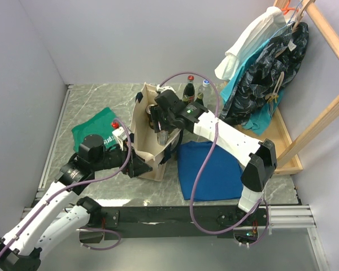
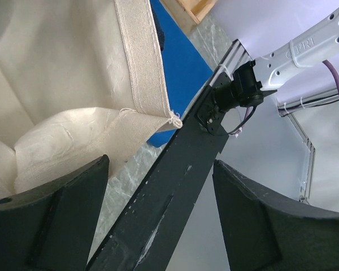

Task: Take the beverage out of the canvas bag
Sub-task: Take out the drink from the canvas bag.

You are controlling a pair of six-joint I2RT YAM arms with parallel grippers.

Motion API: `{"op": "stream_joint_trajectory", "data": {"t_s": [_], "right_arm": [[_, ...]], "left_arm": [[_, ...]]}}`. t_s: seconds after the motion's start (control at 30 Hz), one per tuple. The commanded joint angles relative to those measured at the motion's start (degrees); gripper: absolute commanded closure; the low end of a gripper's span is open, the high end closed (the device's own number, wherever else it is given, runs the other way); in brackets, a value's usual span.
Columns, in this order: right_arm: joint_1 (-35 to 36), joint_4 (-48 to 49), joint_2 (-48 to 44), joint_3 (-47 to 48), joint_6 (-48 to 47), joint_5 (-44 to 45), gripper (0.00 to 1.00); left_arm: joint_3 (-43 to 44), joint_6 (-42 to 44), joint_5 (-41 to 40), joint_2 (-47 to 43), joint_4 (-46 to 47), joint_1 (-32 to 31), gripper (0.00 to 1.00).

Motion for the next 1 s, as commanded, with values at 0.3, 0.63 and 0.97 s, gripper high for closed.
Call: {"op": "stream_joint_trajectory", "data": {"t_s": [0.3,0.63,0.97], "right_arm": [[0.64,1.6,-4.35,-7.2,3.36,9.91,0.25],[0.64,8.11,-2.78,-7.82,2.74,7.89,0.24],[0.55,8.81,3.29,-3.43,1.16,6.74,0.24]], "left_arm": [[-0.13,0.72,3.19,3.05,-3.05,-1.32,0.26],[0.66,1.33,3.81,6.48,-4.54,-2.81,0.27],[0.84,0.98,1.79,7.01,-5.24,-4.04,0.27]]}}
